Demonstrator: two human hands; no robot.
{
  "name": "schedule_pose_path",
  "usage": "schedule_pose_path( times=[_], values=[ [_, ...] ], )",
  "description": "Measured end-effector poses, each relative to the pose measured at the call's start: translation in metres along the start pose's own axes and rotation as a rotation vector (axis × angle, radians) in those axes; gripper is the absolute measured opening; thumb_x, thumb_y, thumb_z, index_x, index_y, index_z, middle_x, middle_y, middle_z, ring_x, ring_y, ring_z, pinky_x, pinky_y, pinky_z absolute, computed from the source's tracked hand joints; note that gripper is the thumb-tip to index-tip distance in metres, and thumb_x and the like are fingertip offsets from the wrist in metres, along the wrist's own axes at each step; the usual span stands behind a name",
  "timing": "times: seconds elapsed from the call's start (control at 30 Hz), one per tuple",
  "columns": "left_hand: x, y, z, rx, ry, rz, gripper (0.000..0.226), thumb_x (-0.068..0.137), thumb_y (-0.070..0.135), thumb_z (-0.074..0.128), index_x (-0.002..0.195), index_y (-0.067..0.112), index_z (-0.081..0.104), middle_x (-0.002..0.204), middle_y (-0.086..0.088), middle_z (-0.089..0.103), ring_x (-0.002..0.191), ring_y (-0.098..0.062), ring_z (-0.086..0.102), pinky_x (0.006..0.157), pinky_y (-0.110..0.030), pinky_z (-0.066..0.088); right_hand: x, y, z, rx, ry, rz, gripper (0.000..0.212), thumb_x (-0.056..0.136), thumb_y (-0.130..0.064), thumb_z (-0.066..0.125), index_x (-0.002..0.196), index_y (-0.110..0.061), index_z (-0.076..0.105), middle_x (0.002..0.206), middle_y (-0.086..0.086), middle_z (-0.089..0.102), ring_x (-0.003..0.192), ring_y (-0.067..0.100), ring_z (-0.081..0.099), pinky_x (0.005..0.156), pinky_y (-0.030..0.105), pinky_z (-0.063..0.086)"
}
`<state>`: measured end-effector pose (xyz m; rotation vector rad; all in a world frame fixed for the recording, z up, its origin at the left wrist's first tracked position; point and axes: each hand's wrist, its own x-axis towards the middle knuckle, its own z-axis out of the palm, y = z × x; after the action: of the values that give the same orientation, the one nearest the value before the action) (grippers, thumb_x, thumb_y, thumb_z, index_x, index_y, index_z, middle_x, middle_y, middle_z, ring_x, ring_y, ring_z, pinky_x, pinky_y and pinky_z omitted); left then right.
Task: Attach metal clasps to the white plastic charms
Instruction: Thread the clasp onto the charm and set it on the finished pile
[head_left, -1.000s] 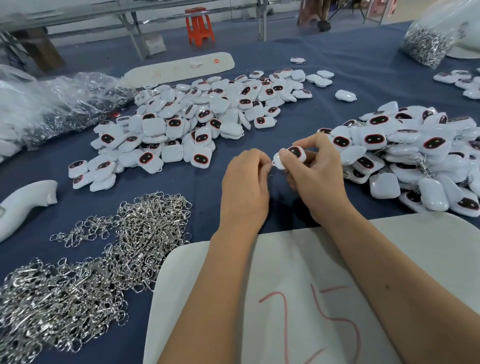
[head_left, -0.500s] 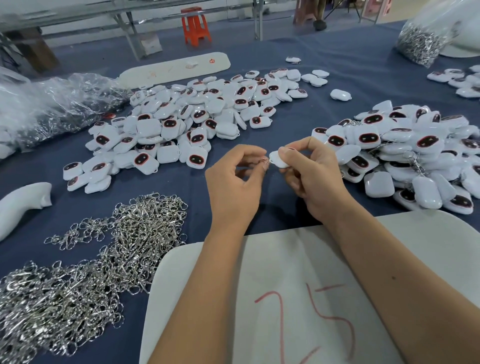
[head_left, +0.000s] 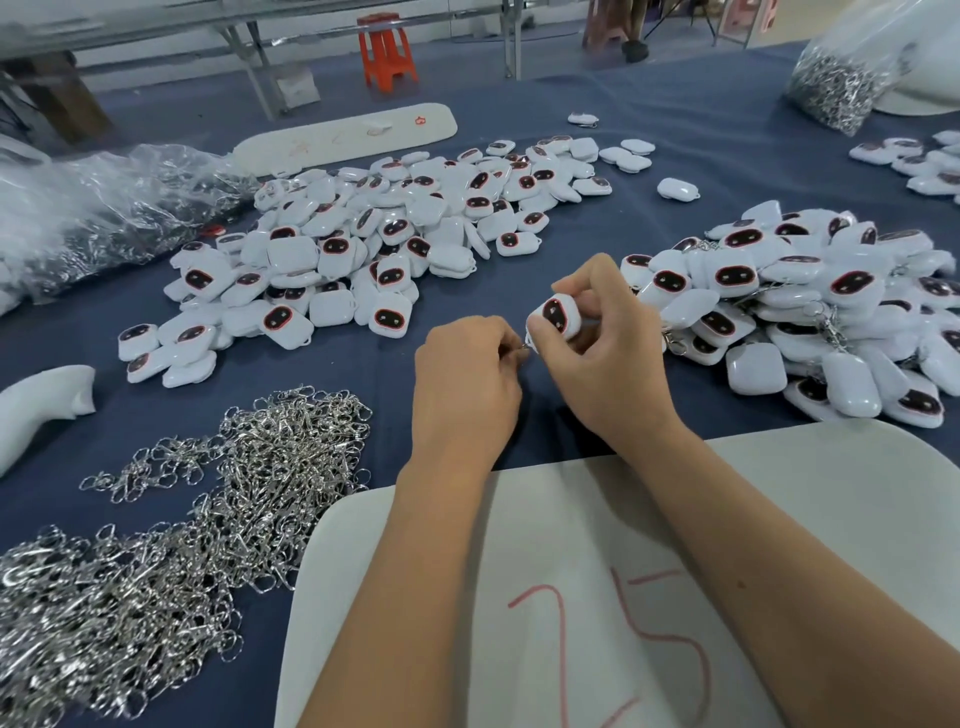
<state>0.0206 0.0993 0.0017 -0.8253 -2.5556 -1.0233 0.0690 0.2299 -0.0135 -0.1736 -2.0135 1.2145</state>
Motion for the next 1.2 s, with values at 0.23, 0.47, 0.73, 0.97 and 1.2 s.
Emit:
schedule_pose_path(
  times=[0.23,0.47,0.73,0.97,1.2],
  values=[
    [-0.002,0.003,0.003,-0.215,0.075,-0.123,0.010,0.089,0.008,0.071,0.082,0.014,0.074,0.079,0.006,0.072,0.077,-0.014,0.066,0.075,-0.030,0.051,0.002,-0.004,0.000,0.159,-0.031,0.133,0.022,0.095,-0.013,0.071,0.105,-0.007,0.052,0.073,0.001,0.067,0.051,0.017,0.057,0.049,0.029,0.047],
    [0.000,0.018,0.007,-1.353,0.068,-0.634,0.016,0.090,-0.006,0.070,0.088,0.009,0.074,0.081,-0.008,0.075,0.073,-0.016,0.070,0.074,-0.025,0.058,0.011,-0.003,-0.009,0.712,-0.090,0.579,0.014,0.101,-0.013,0.067,0.105,-0.009,0.054,0.075,0.004,0.073,0.047,0.010,0.050,0.038,0.020,0.034],
    [-0.003,0.010,0.004,-0.451,0.254,-0.232,0.016,0.081,0.003,0.077,0.081,0.019,0.075,0.069,0.010,0.071,0.064,-0.004,0.066,0.064,-0.010,0.049,0.009,-0.001,-0.001,0.590,0.006,0.588,0.024,0.096,-0.014,0.074,0.100,-0.009,0.051,0.066,0.007,0.067,0.046,0.013,0.050,0.039,0.023,0.036],
    [-0.004,0.005,0.002,-0.305,0.224,-0.056,0.010,0.086,0.007,0.073,0.079,0.013,0.074,0.072,0.006,0.070,0.068,-0.016,0.065,0.070,-0.036,0.053,0.007,-0.002,0.000,0.508,0.020,0.571,0.024,0.094,-0.016,0.076,0.097,-0.010,0.053,0.062,0.004,0.065,0.044,0.014,0.051,0.038,0.024,0.038],
    [0.001,0.013,0.008,0.190,0.018,-0.095,0.026,0.087,0.013,0.061,0.063,0.019,0.053,0.059,0.002,0.050,0.066,-0.033,0.049,0.056,-0.037,0.027,-0.004,-0.004,0.010,-0.142,0.052,0.117,0.028,0.085,-0.014,0.079,0.090,-0.010,0.052,0.068,-0.002,0.067,0.059,0.015,0.062,0.057,0.022,0.045]
  ],
)
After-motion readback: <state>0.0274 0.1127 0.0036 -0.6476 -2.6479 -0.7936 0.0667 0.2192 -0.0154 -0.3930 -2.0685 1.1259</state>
